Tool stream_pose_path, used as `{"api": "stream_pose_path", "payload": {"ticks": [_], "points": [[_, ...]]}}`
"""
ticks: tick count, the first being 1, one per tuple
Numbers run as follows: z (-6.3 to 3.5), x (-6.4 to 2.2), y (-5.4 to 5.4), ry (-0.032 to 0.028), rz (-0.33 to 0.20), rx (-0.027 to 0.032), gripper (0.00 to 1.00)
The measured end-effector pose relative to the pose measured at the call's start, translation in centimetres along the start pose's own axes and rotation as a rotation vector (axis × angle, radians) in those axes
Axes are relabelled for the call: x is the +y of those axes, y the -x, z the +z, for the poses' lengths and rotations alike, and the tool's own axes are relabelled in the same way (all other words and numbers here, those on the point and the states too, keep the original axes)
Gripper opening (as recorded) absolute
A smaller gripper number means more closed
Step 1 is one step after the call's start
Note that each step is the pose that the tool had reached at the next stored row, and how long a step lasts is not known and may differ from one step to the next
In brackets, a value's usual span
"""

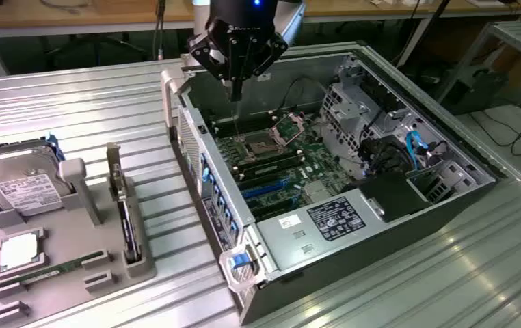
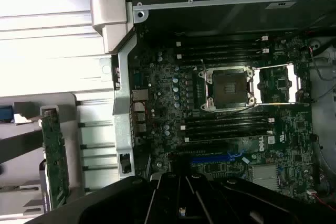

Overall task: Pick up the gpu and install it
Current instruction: 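Reach for the gpu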

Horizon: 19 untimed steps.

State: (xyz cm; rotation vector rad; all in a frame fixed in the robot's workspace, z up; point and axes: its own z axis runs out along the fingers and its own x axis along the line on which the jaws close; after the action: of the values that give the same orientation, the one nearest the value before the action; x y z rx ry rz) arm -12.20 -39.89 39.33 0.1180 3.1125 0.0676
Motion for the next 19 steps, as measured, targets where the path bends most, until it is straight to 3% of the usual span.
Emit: {"api": "stream_pose_path", "payload": {"ticks": [19], "points": [[-0.04, -0.23, -1.2, 0.0000, 0.000, 0.0000, 0.11]]}}
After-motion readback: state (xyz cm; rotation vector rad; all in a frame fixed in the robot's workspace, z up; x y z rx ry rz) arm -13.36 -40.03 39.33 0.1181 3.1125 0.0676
